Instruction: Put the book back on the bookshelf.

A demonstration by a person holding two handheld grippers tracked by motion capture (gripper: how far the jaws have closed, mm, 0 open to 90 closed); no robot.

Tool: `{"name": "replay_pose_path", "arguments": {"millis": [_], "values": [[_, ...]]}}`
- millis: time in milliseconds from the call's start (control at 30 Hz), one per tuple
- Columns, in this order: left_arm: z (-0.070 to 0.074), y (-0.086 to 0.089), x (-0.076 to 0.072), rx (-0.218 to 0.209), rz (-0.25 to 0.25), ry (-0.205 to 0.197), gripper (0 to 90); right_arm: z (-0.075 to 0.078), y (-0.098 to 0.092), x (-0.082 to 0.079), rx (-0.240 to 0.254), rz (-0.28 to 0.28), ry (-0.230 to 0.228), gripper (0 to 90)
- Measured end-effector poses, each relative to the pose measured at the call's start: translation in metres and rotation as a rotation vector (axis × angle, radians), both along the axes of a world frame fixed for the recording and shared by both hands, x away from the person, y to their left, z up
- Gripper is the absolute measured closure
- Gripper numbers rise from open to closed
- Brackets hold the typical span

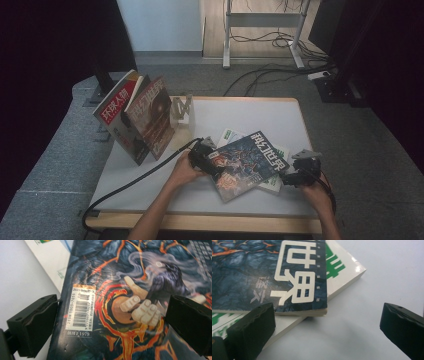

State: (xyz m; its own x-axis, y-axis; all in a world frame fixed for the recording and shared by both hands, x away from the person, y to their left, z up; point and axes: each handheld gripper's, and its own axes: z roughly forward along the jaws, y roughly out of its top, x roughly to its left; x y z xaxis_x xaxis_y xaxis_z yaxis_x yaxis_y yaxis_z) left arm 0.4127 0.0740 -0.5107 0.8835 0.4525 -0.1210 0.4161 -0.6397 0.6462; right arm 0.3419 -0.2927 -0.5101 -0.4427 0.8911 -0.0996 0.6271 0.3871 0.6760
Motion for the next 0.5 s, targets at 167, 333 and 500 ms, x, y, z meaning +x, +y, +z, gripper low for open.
{"name": "replay_pose_path", "arguments": {"millis": [167,333,500], "values": [[0.000,0.002,-0.010,-0.004,-0.003,-0.005,0.0,0.000,-0.005,0.008,0.006,-0.021,-0.001,0.4],[0.000,0.001,-0.022,0.010,-0.004,-0.020,1.3,0.000,-0.008,0.016,0.014,-0.043,-0.003,0.8],[0.003,-0.001,-0.033,0.040,-0.009,-0.064,2.5,0.000,-0.009,0.023,0.012,-0.050,0.000,1.2]]}}
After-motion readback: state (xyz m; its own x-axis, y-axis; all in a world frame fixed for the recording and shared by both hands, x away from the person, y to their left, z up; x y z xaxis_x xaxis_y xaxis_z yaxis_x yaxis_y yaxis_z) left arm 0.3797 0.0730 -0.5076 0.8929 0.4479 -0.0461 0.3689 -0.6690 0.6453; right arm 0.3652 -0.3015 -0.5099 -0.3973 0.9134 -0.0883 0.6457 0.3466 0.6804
